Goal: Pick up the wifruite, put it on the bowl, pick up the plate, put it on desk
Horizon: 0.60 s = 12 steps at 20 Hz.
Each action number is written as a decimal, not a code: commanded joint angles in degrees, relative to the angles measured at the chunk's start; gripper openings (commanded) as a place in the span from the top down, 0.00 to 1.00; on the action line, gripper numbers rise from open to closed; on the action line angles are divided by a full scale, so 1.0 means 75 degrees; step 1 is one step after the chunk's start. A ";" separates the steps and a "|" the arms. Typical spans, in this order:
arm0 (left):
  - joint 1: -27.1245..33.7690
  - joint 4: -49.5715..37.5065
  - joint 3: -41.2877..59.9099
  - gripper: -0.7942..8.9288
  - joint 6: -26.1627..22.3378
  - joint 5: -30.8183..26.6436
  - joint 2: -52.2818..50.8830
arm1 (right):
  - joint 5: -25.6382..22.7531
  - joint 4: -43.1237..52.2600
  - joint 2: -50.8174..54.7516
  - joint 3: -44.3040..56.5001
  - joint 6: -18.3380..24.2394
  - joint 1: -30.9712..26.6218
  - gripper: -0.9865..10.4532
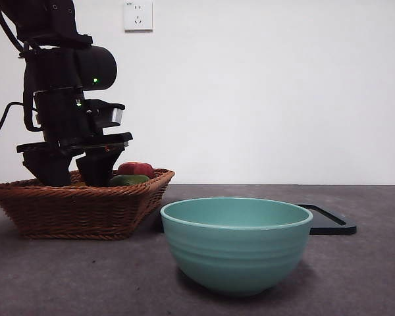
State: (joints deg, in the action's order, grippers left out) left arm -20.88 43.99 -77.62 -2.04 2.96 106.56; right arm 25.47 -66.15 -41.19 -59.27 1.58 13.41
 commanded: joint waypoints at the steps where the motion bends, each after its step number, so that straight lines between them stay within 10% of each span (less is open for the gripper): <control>1: -0.0041 0.0076 -0.0204 0.74 -0.0038 0.0000 0.0064 | -0.0003 0.0070 -0.0041 -0.0152 -0.0006 0.0023 0.56; 12: -0.1239 0.0673 -0.0213 0.74 -0.0035 0.1358 -0.2868 | -0.0009 0.0073 -0.0041 -0.0152 -0.0006 0.0023 0.56</control>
State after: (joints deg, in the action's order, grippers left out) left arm -29.80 49.39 -77.97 -2.04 12.80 84.23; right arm 25.47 -66.15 -41.19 -59.27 1.58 13.41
